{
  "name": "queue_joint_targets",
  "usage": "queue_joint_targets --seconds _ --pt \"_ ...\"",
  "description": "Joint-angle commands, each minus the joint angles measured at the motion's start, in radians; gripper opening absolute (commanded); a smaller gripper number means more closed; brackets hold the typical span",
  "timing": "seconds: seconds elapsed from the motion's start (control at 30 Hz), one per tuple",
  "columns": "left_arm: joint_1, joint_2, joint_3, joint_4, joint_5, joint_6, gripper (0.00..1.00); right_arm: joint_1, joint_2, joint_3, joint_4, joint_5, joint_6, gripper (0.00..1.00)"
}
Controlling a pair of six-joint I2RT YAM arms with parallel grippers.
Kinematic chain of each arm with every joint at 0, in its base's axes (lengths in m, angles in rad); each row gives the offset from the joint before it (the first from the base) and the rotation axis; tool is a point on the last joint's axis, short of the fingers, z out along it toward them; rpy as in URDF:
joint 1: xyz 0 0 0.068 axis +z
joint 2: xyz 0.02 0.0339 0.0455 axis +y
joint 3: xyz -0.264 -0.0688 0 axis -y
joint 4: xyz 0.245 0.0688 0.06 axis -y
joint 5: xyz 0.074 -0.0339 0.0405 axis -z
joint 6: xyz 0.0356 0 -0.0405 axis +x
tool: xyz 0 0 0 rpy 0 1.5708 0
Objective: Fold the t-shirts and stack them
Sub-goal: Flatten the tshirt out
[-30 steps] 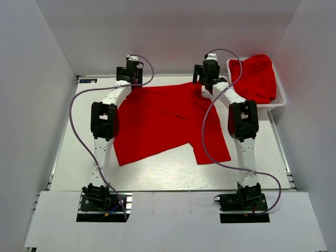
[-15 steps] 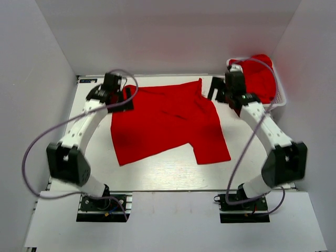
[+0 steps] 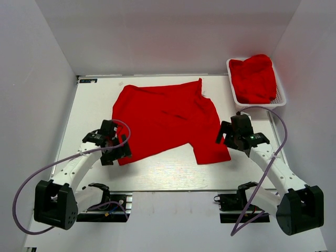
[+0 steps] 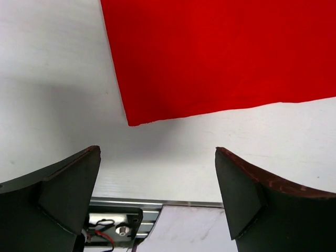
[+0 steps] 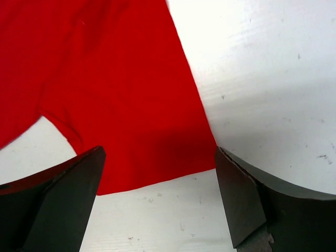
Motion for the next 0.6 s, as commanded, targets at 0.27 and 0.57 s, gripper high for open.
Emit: queue_joint_targets --seconds 0.27,0.57 --pt "0.004 -0.001 -0.145 0.264 0.041 -0.102 0.93 -0.010 -0.012 -0.069 0.056 0.016 0.098 0.90" --pt "0.002 0.018 -0.197 0.223 -0.081 -0.177 0.77 -0.011 0.031 -0.041 0.038 0.045 0.095 0.90"
